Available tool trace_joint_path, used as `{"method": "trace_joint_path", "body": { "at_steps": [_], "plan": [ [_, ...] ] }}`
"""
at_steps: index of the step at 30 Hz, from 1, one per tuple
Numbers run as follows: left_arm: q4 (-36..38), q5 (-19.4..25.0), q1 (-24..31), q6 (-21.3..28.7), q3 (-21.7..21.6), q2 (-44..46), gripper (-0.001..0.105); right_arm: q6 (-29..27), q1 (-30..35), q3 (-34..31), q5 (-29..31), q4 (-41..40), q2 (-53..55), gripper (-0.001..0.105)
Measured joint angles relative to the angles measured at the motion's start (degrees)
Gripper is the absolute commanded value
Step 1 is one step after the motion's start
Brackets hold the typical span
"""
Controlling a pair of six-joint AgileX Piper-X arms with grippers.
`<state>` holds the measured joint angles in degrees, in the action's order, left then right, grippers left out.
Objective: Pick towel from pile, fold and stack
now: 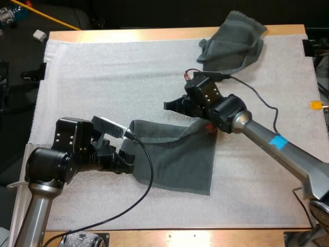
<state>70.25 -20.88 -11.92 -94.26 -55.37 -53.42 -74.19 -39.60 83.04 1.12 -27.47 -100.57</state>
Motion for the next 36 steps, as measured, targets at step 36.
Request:
{"method": "trace_joint_path", "body": {
  "at_steps": [36],
  "plan": [
    [0.39, -0.38, -0.10, 0.00, 0.13, 0.00, 0.057, -7.58, -7.89, -4.22, -4.57, -25.28, -2.17, 0.000]
  ]
}}
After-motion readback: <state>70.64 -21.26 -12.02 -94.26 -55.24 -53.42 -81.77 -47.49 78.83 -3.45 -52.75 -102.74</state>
